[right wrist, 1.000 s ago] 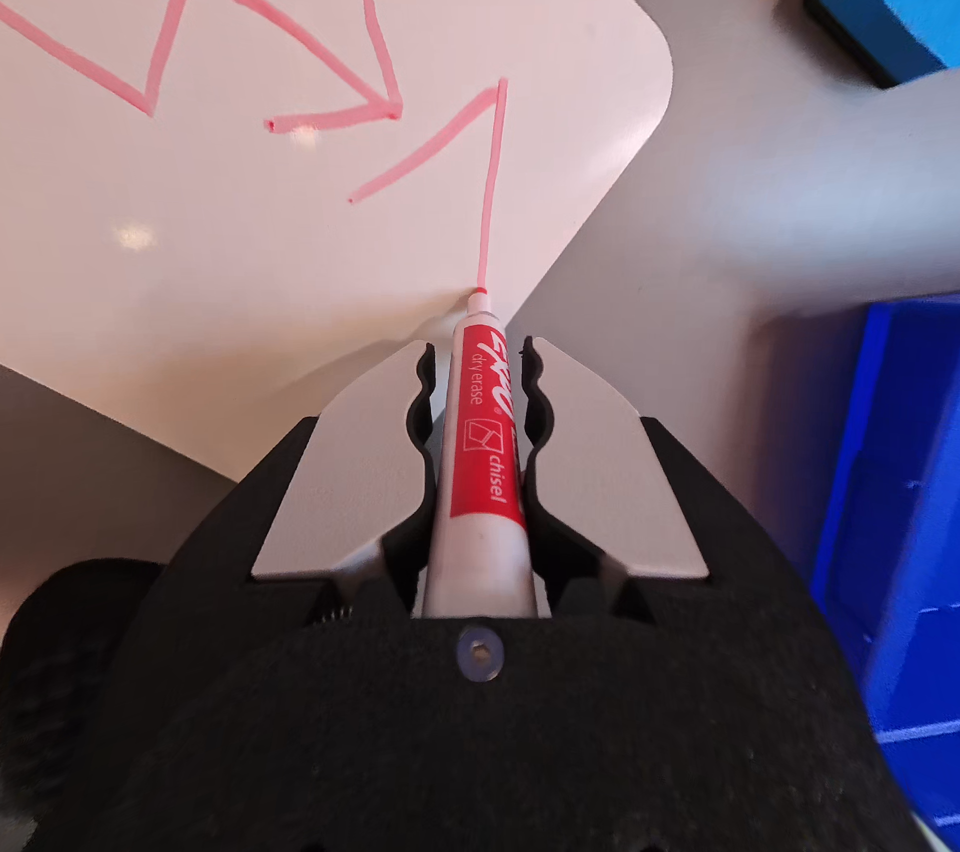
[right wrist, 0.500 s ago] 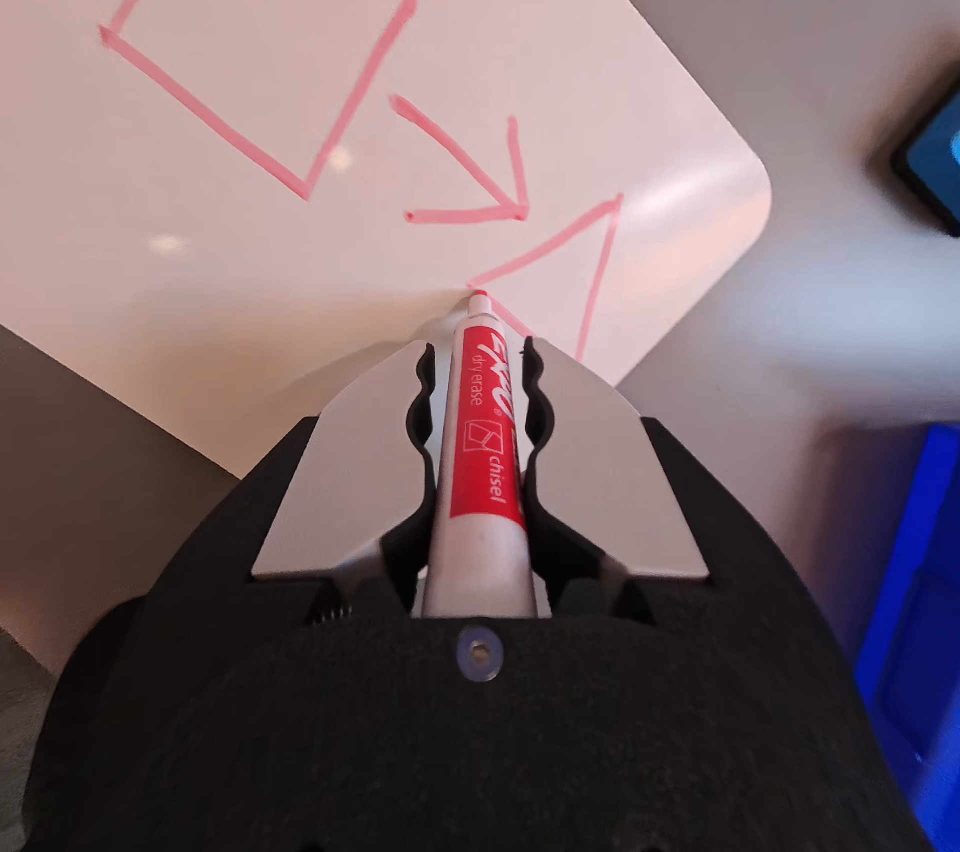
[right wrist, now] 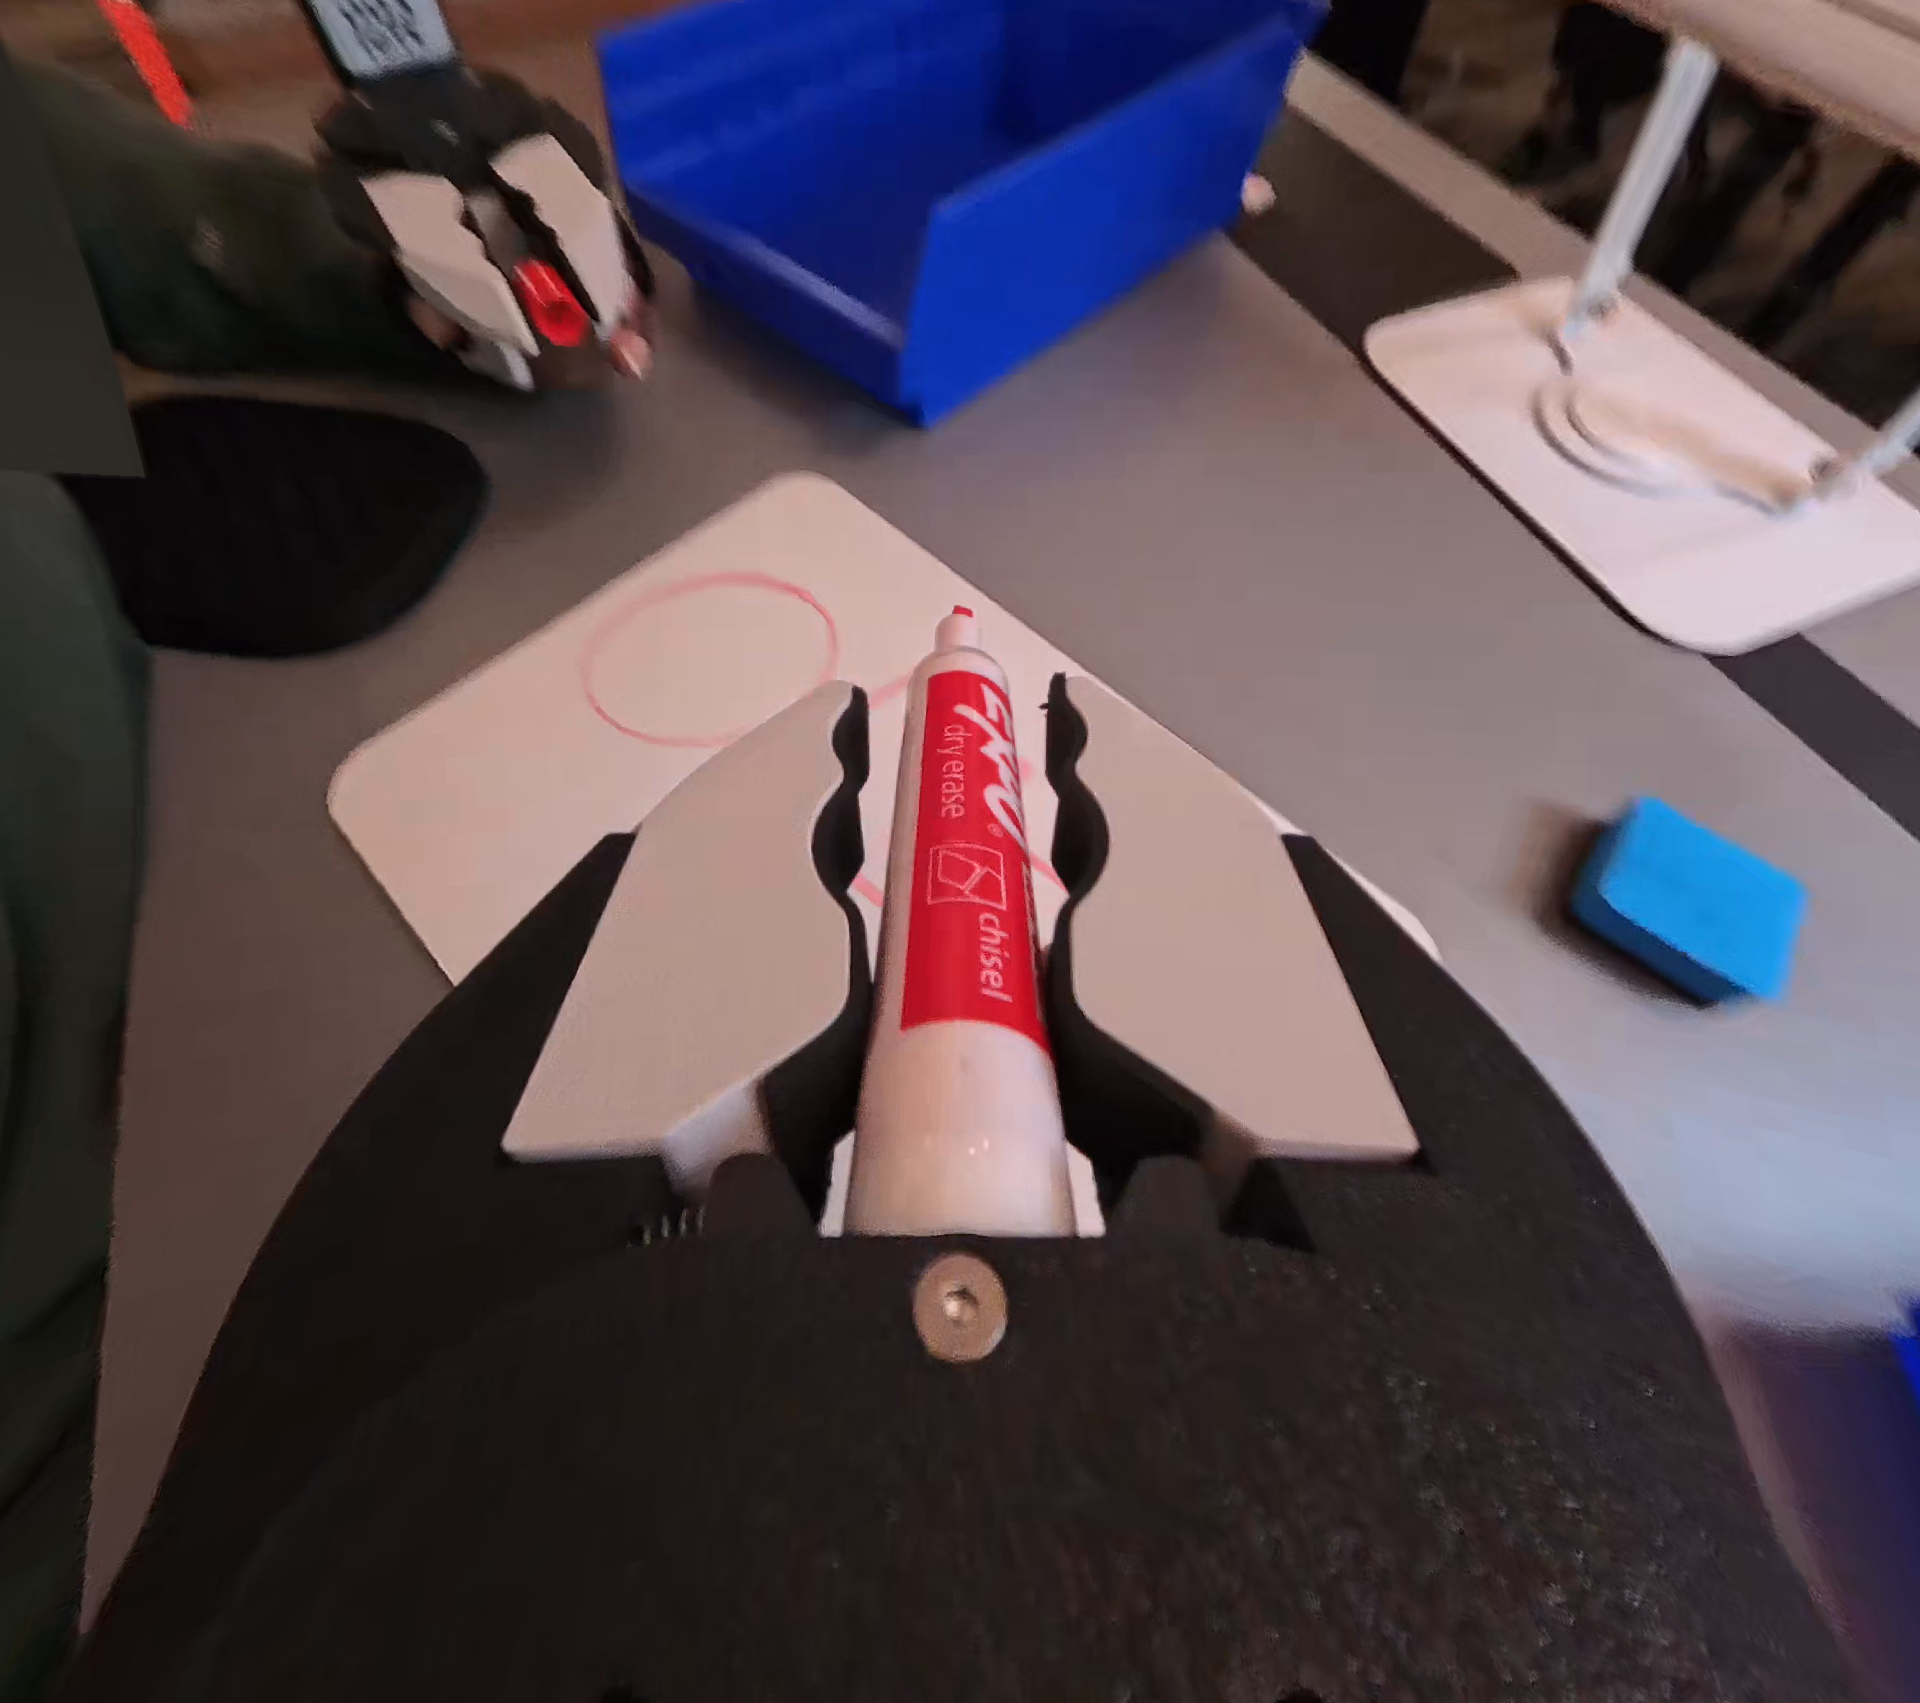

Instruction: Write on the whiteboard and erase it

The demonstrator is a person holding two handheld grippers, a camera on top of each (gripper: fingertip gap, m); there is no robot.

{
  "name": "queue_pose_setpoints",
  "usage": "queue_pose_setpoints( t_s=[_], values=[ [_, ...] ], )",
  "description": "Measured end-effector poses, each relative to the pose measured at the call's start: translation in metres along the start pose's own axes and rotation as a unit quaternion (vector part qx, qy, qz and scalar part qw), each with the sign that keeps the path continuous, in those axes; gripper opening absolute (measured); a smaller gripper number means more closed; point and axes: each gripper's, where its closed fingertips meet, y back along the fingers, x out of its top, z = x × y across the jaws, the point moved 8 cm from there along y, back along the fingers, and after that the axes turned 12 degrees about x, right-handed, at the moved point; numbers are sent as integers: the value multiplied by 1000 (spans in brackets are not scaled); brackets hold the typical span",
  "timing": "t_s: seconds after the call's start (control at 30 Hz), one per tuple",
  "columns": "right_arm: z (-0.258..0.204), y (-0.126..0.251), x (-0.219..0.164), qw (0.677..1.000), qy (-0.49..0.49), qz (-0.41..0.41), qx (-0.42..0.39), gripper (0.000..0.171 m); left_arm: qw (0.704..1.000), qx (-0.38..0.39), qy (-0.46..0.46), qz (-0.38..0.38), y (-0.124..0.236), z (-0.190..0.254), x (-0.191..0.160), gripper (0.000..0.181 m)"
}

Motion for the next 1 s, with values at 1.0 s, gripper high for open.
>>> queue_pose_setpoints(
  t_s=[1.0],
  values=[
    [-80,-136,-11,920,-200,140,307,32,964,19,-263,-18,-40,63,12,19]
  ],
)
